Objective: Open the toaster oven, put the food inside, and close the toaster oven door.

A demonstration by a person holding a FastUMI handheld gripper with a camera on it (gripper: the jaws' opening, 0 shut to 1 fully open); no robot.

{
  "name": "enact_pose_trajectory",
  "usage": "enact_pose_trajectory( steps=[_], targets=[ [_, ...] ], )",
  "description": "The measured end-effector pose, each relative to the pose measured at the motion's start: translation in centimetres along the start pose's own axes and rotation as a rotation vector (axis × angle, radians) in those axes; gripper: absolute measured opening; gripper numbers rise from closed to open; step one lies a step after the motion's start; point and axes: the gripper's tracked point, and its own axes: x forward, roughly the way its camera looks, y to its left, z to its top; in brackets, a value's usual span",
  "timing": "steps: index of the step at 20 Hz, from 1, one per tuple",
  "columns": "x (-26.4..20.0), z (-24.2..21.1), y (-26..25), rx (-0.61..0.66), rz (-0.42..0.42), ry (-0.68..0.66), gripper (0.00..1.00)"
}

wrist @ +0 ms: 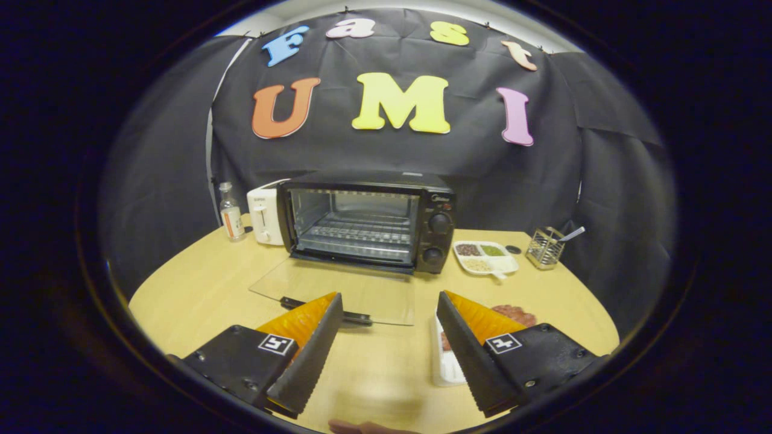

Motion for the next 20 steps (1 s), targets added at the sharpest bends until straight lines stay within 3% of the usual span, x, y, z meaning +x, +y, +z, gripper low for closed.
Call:
enact_pose_trajectory(
  steps=[5, 9, 14, 20],
  targets=[
    [-0.6, 0.5, -9.4, 0.028, -0.046, 0.043, 1.00],
    [0.8, -1.5, -14.5, 0.014, -0.020, 0.155, 1.00],
    [2.6, -3.1, -16.0, 0.059, 0.118, 0.245, 1.00],
    [3.8, -4.9, -13.6, 0.239, 0.338, 0.379, 0.79]
  ],
)
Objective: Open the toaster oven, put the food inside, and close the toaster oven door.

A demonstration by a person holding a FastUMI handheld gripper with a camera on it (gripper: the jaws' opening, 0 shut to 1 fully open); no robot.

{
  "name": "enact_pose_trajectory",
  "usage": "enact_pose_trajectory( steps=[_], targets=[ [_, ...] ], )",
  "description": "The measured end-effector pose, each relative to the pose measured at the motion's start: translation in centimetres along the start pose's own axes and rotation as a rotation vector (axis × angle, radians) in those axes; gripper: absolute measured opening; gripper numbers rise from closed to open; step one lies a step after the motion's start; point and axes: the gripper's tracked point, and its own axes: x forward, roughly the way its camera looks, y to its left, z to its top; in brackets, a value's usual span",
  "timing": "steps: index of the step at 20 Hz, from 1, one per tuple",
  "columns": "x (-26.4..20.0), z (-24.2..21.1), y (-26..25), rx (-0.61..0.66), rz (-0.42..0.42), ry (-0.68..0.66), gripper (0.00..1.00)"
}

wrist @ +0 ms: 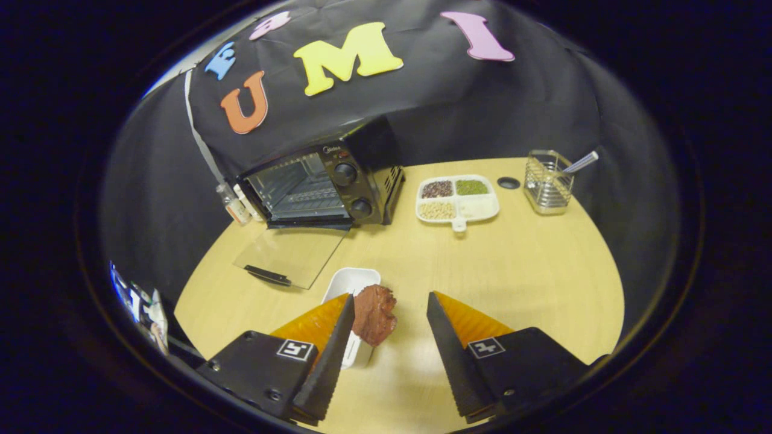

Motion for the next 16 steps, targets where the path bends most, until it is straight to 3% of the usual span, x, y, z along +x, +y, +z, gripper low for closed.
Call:
enact_pose_trajectory(
  steps=[3, 7, 9, 16],
  targets=[
    [0.9, -1.6, 0.9, 0.073, 0.090, 0.063, 0.56],
    [0.1, -2.5, 1.9, 0.125, 0.141, 0.076, 0.24],
    [-0.9, -2.8, 2.6, 0.085, 0.119, 0.069, 0.13],
    [-6.0, -1.5, 4.3, -0.117, -0.106, -0.064, 0.10]
  ],
)
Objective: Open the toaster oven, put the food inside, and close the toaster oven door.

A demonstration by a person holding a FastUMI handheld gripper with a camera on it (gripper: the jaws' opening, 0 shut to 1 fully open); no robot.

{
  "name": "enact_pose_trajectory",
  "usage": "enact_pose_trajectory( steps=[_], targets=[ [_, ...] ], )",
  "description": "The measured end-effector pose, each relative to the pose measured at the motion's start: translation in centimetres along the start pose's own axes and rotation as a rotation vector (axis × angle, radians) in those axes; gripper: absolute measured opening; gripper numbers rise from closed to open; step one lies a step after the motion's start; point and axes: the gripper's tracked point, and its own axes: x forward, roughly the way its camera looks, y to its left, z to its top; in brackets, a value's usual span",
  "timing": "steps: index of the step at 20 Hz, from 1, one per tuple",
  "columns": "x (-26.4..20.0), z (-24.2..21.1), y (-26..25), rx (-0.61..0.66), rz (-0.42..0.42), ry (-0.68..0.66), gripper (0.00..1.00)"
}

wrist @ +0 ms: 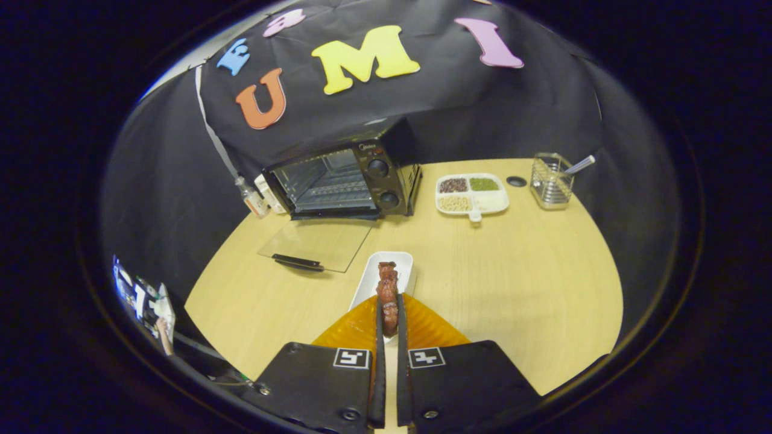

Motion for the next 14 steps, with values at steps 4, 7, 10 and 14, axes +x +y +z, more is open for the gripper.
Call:
enact_pose_trajectory(
  steps=[4, 7, 10, 14],
  targets=[
    [-2.4, 1.1, 1.9, -0.075, -0.104, -0.091, 0.10],
    [-3.4, 2.7, 4.1, -0.035, -0.134, -0.175, 0.11],
    [-3.8, 4.5, 6.2, -0.040, -0.165, -0.256, 0.10],
    [-2.3, 6.6, 10.0, 0.007, -0.143, -0.334, 0.10]
  ],
)
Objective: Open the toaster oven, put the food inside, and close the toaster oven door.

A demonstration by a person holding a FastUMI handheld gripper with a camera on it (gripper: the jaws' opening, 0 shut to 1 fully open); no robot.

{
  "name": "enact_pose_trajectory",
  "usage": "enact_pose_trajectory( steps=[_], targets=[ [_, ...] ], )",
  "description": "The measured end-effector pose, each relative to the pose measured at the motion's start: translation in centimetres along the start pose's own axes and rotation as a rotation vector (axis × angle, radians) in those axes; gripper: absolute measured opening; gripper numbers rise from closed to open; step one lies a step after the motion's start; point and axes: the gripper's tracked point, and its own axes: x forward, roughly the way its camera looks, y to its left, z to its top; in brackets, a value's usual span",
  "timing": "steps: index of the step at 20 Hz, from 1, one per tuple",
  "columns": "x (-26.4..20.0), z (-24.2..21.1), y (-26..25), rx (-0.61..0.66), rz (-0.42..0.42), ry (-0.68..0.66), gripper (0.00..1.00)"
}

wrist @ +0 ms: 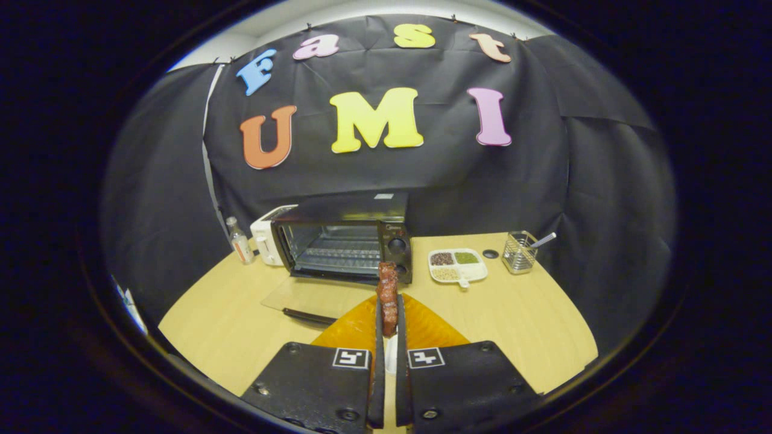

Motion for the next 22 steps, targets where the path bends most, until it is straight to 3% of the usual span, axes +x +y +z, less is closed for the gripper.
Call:
enact_pose_trajectory(
  steps=[11, 17, 22],
  targets=[
    [11.6, -1.0, 8.3, 0.011, 0.013, -0.040, 0.10],
    [19.2, -1.0, 10.8, 0.191, 0.030, -0.047, 0.10],
    [24.7, -0.8, 11.1, 0.484, 0.080, -0.021, 0.10]
  ],
)
